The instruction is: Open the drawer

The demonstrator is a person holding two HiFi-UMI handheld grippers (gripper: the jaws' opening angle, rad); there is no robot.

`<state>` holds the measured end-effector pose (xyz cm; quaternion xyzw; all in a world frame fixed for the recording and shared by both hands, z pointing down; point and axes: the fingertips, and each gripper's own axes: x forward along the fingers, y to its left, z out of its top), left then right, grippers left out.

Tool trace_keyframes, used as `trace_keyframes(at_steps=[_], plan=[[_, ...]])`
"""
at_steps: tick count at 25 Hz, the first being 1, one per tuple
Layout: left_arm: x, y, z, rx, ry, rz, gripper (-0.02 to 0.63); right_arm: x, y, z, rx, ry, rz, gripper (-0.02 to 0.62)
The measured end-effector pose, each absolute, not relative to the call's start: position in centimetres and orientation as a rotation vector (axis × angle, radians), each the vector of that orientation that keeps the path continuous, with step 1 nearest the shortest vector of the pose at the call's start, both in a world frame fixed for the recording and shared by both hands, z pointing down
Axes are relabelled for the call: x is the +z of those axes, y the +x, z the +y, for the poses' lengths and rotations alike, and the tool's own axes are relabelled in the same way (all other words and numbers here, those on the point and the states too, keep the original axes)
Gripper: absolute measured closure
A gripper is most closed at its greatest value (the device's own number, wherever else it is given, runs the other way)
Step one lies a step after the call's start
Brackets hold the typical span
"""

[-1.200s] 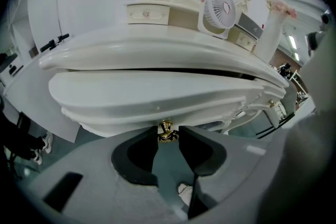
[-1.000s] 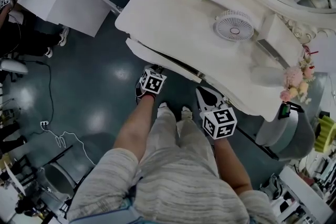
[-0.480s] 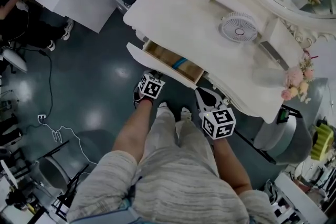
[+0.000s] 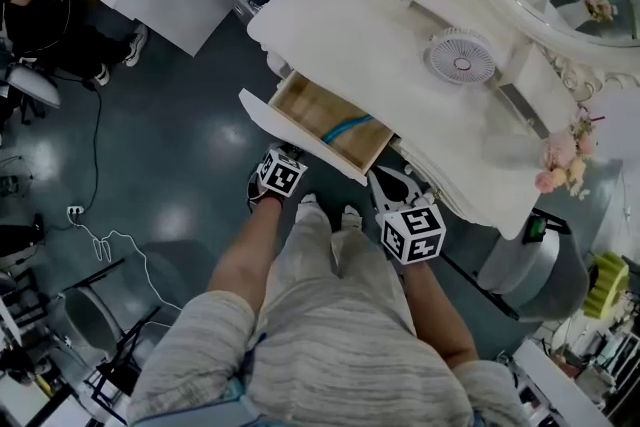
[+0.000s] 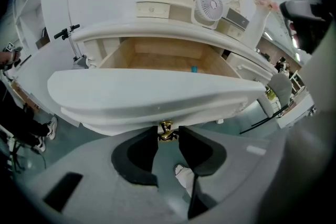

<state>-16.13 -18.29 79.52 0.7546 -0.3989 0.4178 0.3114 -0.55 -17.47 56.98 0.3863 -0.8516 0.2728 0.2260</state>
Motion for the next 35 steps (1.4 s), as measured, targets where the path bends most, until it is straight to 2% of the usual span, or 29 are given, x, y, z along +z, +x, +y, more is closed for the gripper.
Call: trace_keyframes(at_steps=[35], plan=[[79.8,-18.6,-13.2,1.113,1.944,-1.071,0.474,56.3,-2.5,-15.4,0.709,0.985,-2.364,0.585]])
